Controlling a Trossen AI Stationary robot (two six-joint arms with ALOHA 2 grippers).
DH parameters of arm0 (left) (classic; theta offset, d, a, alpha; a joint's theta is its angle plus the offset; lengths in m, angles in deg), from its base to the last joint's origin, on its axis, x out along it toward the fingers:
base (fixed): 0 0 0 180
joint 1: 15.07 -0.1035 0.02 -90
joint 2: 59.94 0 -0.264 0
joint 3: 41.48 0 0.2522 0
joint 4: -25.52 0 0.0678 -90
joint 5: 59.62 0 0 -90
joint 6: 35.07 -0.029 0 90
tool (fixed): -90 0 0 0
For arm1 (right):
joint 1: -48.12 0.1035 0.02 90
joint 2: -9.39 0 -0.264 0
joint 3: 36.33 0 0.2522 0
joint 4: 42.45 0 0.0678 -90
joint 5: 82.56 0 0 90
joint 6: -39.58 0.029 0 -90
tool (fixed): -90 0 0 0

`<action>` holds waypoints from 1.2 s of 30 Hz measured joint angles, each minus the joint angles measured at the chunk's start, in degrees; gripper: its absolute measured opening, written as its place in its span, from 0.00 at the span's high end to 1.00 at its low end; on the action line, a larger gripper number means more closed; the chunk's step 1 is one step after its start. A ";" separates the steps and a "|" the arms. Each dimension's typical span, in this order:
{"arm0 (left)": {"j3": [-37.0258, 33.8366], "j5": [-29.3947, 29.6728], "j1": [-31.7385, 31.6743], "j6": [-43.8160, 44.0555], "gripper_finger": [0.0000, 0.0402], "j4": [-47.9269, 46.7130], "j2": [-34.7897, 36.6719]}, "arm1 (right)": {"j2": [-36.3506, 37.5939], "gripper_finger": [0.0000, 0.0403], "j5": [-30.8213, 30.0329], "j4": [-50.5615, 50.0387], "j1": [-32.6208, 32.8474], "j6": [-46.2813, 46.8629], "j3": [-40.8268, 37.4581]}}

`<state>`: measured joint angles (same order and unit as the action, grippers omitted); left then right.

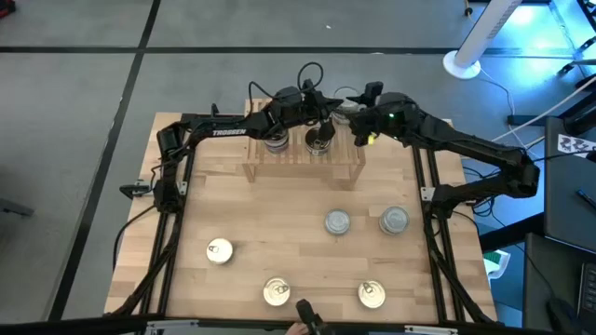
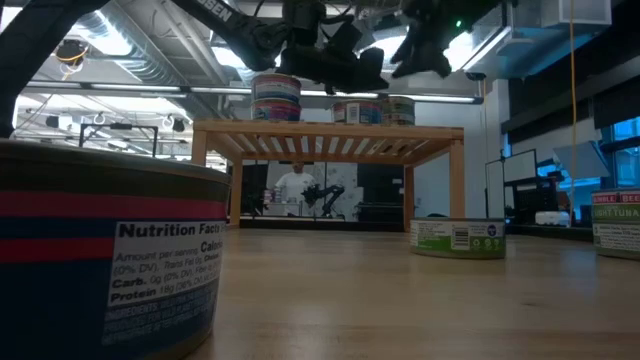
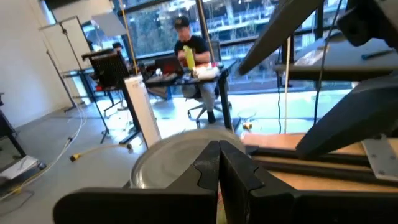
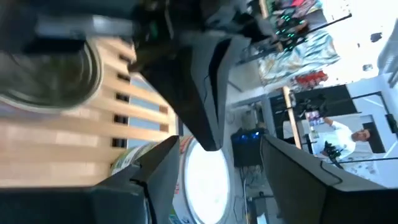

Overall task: Stack canned seafood by type on shelf
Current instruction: Stack the blue tuna can on top of the blue tuna can on the shelf

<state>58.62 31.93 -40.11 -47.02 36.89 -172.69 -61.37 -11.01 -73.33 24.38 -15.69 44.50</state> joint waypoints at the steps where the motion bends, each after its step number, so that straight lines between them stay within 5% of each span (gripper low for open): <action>1: 0.00 -0.01 0.00 0.02 0.99 -0.05 0.34 | 0.82 0.44 -0.07 -0.16 0.45 0.85 0.00; 14: 0.06 -0.20 4.35 0.00 0.99 -3.93 6.33 | 8.09 0.44 -0.42 -11.56 8.19 11.72 0.02; 36: 0.07 -0.36 28.13 5.90 0.99 -37.28 11.26 | 8.37 0.44 1.78 -23.25 33.09 40.79 0.02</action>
<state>58.69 31.57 -11.98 -41.12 -0.39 -161.43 -53.00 -9.23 -96.58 57.47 25.10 44.52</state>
